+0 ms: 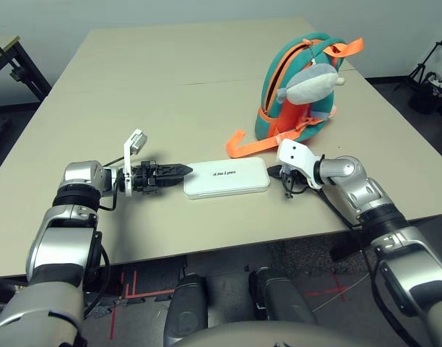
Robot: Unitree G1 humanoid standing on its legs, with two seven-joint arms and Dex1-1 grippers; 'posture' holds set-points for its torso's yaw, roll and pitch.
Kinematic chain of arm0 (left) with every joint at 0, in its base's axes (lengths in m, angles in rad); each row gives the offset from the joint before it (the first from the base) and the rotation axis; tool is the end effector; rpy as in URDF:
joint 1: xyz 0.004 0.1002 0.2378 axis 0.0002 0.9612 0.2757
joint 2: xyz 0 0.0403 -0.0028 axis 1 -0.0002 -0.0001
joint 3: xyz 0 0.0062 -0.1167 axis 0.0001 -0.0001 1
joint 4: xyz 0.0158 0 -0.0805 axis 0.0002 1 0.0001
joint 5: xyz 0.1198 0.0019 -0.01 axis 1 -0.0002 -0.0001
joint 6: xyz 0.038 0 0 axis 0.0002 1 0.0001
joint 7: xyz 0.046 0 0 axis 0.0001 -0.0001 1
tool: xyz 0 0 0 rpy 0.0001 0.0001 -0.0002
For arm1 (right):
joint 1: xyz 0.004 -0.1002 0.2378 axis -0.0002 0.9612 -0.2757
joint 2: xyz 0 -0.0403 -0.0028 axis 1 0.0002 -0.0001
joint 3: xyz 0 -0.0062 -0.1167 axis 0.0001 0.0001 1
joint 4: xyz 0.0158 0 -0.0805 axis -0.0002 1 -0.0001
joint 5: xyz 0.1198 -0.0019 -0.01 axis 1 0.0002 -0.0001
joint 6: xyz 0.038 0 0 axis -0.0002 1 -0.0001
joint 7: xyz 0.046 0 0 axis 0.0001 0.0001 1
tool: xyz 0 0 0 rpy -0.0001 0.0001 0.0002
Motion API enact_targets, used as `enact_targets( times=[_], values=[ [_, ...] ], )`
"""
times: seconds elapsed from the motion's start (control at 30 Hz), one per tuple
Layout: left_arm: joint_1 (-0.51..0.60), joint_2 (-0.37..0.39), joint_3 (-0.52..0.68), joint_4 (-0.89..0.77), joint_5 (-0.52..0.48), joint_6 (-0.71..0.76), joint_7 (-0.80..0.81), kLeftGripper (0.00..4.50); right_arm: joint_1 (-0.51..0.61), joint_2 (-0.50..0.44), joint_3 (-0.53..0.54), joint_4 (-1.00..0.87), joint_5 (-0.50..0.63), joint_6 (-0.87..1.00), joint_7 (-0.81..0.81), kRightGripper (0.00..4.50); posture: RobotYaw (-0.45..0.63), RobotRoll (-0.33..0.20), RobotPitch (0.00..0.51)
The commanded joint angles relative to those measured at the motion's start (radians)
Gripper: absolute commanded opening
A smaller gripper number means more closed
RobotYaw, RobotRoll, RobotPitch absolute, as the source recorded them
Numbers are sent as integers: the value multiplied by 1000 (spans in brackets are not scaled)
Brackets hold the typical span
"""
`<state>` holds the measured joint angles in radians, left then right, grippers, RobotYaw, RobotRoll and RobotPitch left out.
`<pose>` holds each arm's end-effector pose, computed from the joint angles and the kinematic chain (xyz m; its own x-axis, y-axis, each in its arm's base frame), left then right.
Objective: Put the pencil case into the backpack and zip it.
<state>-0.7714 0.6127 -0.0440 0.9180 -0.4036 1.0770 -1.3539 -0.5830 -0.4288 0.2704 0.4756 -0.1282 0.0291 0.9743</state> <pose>0.3212 0.2977 0.0844 0.3262 -0.8868 -0.3273 0.3191 0.4292 -0.8450 0.3335 -0.1837 0.0923 0.4474 0.7273 -0.5205 -0.8893 0.3003 -0.3448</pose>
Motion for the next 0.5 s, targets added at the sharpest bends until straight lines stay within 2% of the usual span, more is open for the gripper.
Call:
enact_targets(
  times=[0.03, 0.5],
  values=[
    [13, -23, -38, 21, 25, 37, -7, 4500, -15, 38, 34, 3, 2, -8, 6, 49, -115, 0, 81],
    [23, -28, -31, 11, 35, 34, -8, 4500, -41, 83, 43, 13, -12, -11, 8, 49, -112, 0, 78]
  ],
)
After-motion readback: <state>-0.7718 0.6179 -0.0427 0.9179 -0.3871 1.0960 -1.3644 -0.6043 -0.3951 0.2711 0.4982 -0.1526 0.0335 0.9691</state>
